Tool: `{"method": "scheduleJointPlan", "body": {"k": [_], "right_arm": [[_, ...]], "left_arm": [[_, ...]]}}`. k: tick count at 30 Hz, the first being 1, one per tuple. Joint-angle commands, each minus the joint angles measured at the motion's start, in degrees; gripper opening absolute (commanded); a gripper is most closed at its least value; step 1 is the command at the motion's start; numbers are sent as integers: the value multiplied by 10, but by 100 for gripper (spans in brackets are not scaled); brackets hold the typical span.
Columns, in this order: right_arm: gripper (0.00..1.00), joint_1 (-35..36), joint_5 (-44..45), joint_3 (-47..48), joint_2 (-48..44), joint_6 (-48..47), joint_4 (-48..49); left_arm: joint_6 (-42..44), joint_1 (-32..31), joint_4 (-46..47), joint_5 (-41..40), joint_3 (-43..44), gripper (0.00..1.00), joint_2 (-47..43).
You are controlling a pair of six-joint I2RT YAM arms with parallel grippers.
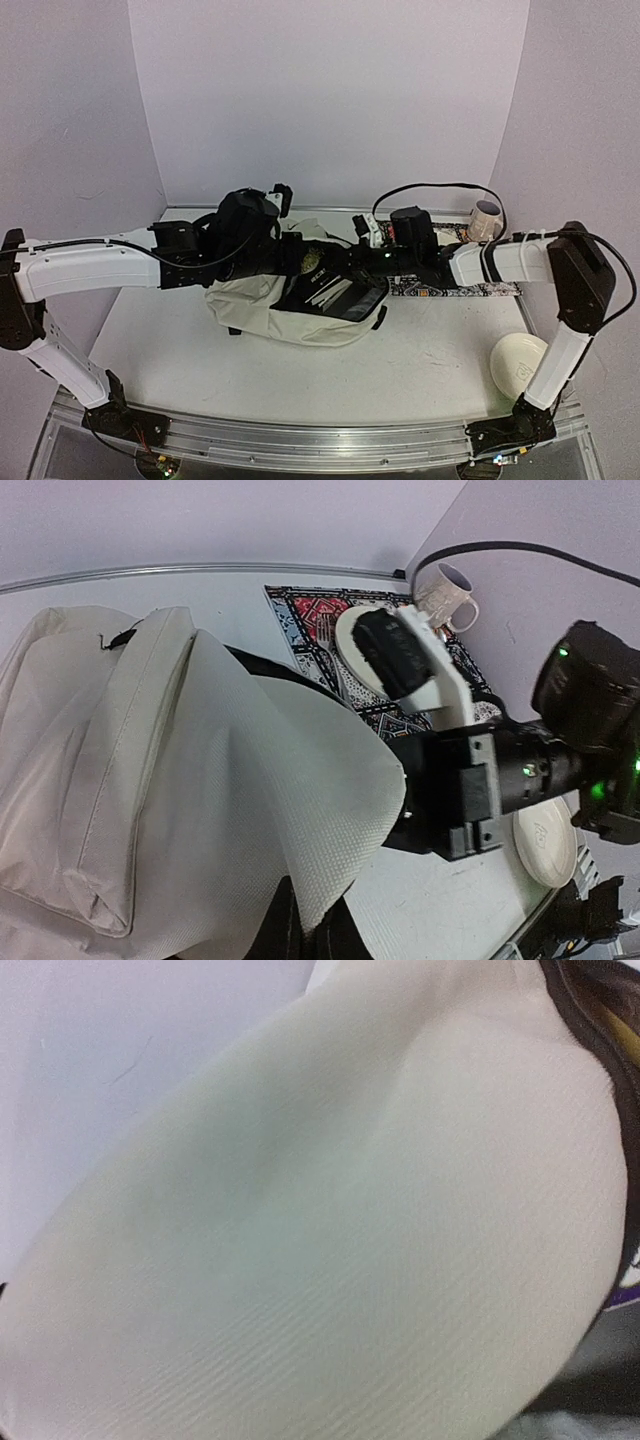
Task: Pack the student bag
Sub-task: Place the book in the largest pocket of the bag.
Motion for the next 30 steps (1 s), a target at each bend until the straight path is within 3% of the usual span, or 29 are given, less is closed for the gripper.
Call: {"method": "scheduleJointPlan", "body": {"k": [1, 5, 15, 20, 27, 30], "right_arm": [[0, -6, -24, 71, 62, -5, 8], [1, -15, -26, 124, 110, -17, -10], [16, -44, 6, 183, 148, -66, -72], [24, -59, 17, 172, 130, -94, -93], [46, -73, 22, 146, 86, -184, -155], [48, -95, 38, 120, 59, -237, -195]], "left_arm": [[20, -4, 57, 49, -8, 0, -14], [21, -5, 61, 62, -26, 0, -19], [7, -5, 63, 47, -61, 0, -40], [3, -6, 65, 57, -65, 0, -27], [-8, -5, 71, 62, -79, 0, -27], [-10, -6, 73, 64, -87, 2, -31]]}}
